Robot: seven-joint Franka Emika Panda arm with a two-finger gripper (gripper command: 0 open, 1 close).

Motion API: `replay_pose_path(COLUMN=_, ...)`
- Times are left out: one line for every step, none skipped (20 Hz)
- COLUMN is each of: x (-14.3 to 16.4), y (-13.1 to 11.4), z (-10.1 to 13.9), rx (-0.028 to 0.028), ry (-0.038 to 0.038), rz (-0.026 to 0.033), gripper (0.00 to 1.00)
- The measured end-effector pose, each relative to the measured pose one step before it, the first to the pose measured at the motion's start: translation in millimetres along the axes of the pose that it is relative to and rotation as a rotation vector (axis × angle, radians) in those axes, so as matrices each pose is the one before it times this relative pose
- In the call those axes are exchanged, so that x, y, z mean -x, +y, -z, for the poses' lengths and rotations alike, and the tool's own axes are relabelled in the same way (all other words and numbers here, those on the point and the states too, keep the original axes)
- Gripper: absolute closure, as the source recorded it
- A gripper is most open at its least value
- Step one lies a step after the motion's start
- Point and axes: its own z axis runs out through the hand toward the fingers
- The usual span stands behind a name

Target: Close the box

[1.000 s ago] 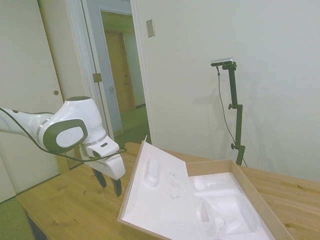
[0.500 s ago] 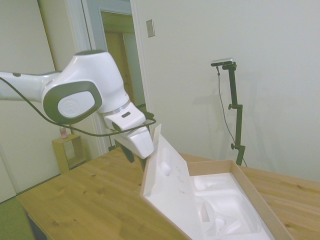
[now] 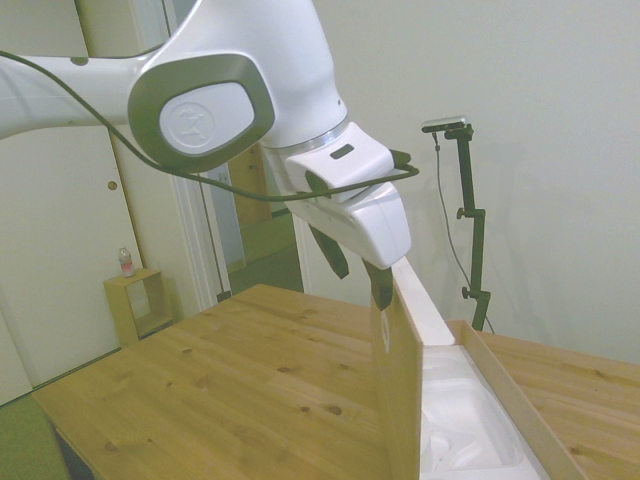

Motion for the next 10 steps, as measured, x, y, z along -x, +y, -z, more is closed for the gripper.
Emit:
replay_pose_path(x=0.7, y=-3.7, z=-3.75, rx=0.00505, ry=-0.00366, rz=0.00603, gripper=0.0)
replay_pose_path(x=3.3, y=-4.18, z=-4.59, rx=0.00495, ry=-0.00686, rz=0.00912, gripper=0.0)
replay_pose_path(x=6.27, y=-5.0, z=-6.08, rx=0.00601, ry=-0.01164, rz=0.01397, gripper=0.0)
replay_pose_path(x=11.33, y=-6.76, z=-9.94, rx=0.00973, ry=-0.01863, rz=0.02185, gripper=0.0)
replay_pose_path(x=14.53, y=-7.12, z=-12.95, rx=0.01391, ry=-0.02286, rz=0.02873, gripper=0.0)
replay_pose_path(x=18.63, y=-8.08, z=-15.7, rx=0.01495, ry=-0.02279, rz=0.03185, gripper=0.0)
replay_pose_path(x=19.43, y=-7.83, z=-15.72, rx=0.01541, ry=-0.01807, rz=0.03502, gripper=0.0)
replay_pose_path(x=20.27, y=-7.6, z=-15.57, rx=0.01574, ry=-0.01685, rz=0.03331, gripper=0.0)
replay_pose_path(x=20.74, y=-7.25, z=-14.26, rx=0.01641, ry=-0.01857, rz=0.03375, gripper=0.0)
replay_pose_path(x=20.77, y=-7.01, z=-13.99, rx=0.01678, ry=-0.01437, rz=0.03277, gripper=0.0)
